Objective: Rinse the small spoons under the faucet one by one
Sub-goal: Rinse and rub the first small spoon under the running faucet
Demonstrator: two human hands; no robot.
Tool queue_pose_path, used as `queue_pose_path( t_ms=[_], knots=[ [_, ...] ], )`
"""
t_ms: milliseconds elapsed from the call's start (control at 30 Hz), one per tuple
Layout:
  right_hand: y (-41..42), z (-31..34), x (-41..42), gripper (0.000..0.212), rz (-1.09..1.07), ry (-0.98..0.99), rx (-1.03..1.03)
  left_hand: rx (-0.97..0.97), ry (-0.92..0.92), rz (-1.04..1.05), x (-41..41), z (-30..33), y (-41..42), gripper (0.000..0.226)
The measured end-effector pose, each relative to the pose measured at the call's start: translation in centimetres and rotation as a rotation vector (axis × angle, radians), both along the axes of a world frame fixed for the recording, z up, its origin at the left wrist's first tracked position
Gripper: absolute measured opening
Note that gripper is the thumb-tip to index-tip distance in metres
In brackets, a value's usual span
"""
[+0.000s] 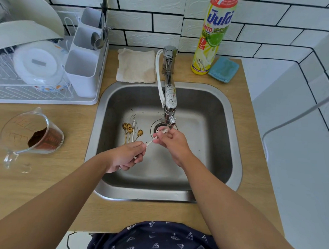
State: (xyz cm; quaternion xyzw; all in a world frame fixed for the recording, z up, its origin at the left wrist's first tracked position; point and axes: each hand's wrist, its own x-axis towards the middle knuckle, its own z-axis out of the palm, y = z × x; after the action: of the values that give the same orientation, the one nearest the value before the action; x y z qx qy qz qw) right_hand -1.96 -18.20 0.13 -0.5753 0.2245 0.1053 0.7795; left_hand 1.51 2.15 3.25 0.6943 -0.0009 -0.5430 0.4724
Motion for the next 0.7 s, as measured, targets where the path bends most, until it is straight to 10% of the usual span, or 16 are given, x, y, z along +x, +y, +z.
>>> queue_pose_path(
  t_ms=[167, 367, 700],
  knots=[
    [-0.6, 0.6, -0.1, 0.005, 0.177, 0.091, 0.063, -0.033, -0.056, 0.016, -0.1, 0.1, -0.9, 0.035],
    [-3.5, 1.4, 0.2, 0.01, -0.444, 0.051, 0.125, 0.012, -0.342, 0.148, 1.5, -0.3, -6.1, 0.031],
    [-6.0, 1.5, -1.6, 0.011, -0.451, 0.049, 0.143, -0.246, -0.19, 0.277, 1.3, -1.5, -9.7, 0.017]
  ],
)
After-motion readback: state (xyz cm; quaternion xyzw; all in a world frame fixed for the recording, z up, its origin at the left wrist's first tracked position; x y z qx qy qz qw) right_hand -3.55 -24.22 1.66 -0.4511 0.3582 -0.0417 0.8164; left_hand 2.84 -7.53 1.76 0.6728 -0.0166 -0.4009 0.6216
